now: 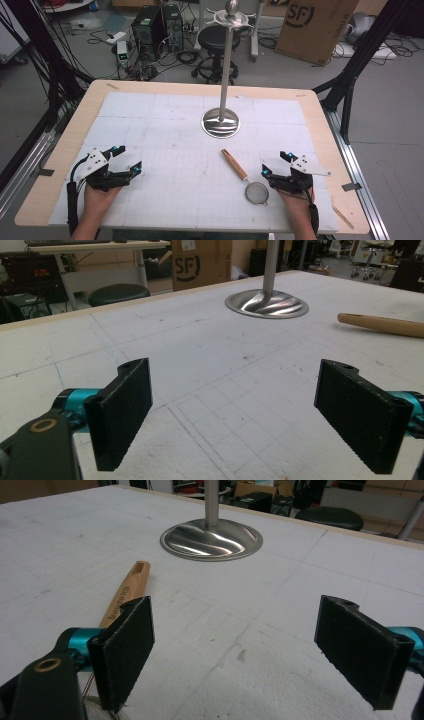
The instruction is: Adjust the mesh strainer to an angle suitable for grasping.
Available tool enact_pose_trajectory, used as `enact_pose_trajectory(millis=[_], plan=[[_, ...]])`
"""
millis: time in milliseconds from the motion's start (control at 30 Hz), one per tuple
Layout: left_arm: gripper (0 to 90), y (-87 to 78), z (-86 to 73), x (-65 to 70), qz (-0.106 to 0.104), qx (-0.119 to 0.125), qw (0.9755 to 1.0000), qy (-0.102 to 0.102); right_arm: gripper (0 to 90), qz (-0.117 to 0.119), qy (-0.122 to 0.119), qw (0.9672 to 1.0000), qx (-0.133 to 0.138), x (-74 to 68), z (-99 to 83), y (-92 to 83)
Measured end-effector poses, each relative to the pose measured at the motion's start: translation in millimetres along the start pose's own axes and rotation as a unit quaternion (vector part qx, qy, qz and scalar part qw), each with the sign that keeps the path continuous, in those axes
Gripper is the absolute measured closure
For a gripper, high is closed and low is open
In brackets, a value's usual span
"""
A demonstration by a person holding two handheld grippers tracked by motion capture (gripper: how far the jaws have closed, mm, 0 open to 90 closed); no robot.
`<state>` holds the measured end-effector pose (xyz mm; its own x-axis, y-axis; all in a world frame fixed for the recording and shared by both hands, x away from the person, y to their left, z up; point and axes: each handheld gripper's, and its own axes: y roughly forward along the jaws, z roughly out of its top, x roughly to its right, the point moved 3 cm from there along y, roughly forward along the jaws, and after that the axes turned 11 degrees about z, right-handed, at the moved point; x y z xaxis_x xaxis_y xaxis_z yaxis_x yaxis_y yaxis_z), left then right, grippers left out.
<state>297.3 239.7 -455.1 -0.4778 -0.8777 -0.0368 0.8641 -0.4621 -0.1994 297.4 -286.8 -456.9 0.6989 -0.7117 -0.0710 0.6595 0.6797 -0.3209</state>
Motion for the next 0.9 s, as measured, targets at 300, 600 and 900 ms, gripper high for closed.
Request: enact_pose_trajectory(millis=[300,600,900], plan=[[15.9,-0.3,-0.1,-0.5,0.0,0.001,1.0,-0.003,14.7,0.006,0.007,1.0,0.001,1.8,0.0,0.2],[15.9,-0.3,-0.1,-1.3,0.0,0.0,1.0,-0.008,14.5,0.002,0.008,1.0,-0.001,2.0,0.1,0.5],[16.1,-0.1,0.0,-2.2,0.001,-0.001,0.9999,-0.01,14.3,-0.007,-0.005,0.9996,-0.027,-0.2,0.7,5.2]])
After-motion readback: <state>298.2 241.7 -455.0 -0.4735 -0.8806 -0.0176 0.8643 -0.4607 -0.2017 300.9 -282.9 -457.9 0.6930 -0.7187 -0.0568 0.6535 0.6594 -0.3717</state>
